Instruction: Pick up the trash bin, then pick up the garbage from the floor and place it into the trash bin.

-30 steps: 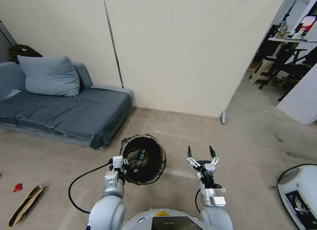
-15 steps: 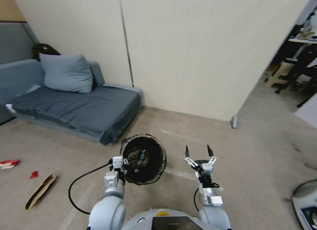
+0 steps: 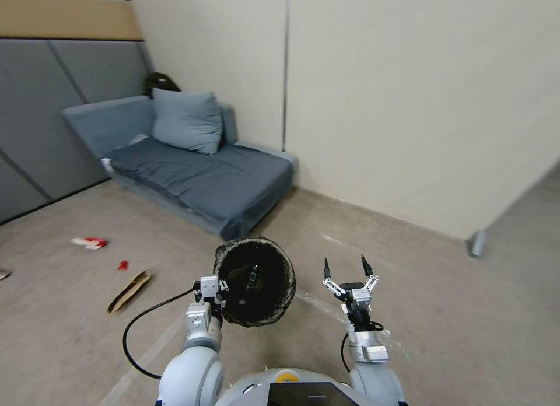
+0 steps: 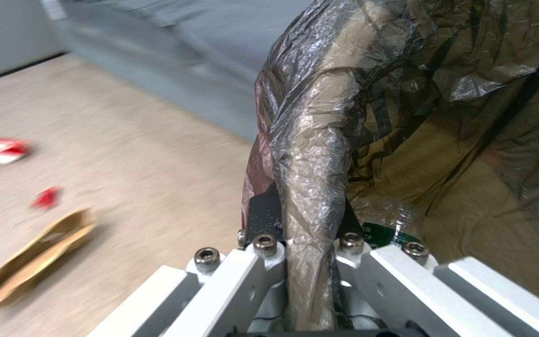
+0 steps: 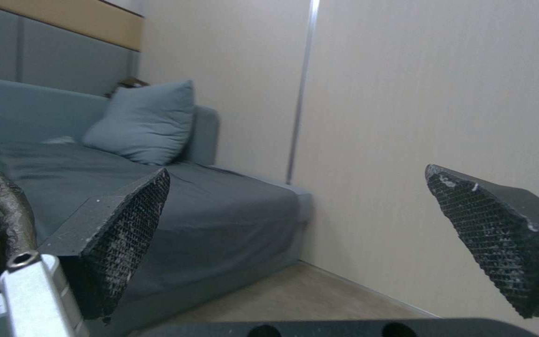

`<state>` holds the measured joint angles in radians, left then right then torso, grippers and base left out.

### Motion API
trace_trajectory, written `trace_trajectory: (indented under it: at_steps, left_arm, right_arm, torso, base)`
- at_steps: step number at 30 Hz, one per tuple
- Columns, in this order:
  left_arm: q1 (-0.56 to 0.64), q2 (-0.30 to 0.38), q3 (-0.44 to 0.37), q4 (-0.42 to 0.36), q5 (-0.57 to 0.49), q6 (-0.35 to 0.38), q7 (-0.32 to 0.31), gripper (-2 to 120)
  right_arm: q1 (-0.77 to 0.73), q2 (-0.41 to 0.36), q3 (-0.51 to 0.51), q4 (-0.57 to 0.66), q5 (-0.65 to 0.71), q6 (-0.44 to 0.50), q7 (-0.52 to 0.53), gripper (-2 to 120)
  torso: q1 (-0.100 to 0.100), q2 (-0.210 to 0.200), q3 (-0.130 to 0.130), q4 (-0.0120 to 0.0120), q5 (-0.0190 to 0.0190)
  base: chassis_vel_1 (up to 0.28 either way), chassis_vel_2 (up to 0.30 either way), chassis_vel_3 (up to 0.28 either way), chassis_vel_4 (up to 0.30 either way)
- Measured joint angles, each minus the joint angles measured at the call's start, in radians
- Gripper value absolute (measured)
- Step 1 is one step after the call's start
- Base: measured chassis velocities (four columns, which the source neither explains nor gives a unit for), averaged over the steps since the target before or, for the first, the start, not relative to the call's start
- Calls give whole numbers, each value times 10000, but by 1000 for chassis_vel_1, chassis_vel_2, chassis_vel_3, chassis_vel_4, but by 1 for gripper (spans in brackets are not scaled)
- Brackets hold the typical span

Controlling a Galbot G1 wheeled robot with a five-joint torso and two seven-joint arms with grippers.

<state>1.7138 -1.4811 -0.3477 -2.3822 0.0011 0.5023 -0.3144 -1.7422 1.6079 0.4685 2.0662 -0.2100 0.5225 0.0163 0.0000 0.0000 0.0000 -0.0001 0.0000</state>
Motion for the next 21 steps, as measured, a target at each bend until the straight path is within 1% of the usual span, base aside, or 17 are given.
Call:
trace_trajectory:
  at_steps: [2,12,21]
  left_arm:
    - [-10,55,5,1,-7,12,-2,1]
    - [3,107,31,-9,-13,14,-6,1]
    - [50,139,22,-67,-5,3,-9,1]
  right_arm:
    - [26,-2,-22,9,14,-13,-20,100]
    - [14,-3,-93,116,99,-100,-20,100]
    - [2,0,-357,111,124,-187,-6,100]
  torso:
    - [0,0,0,3,-1]
    - [-1,0,0,0,0]
    - [-1,0,0,1,0]
  base:
    - [130,124,147,130]
    - [125,118,116,114]
    - [130,125,134,124]
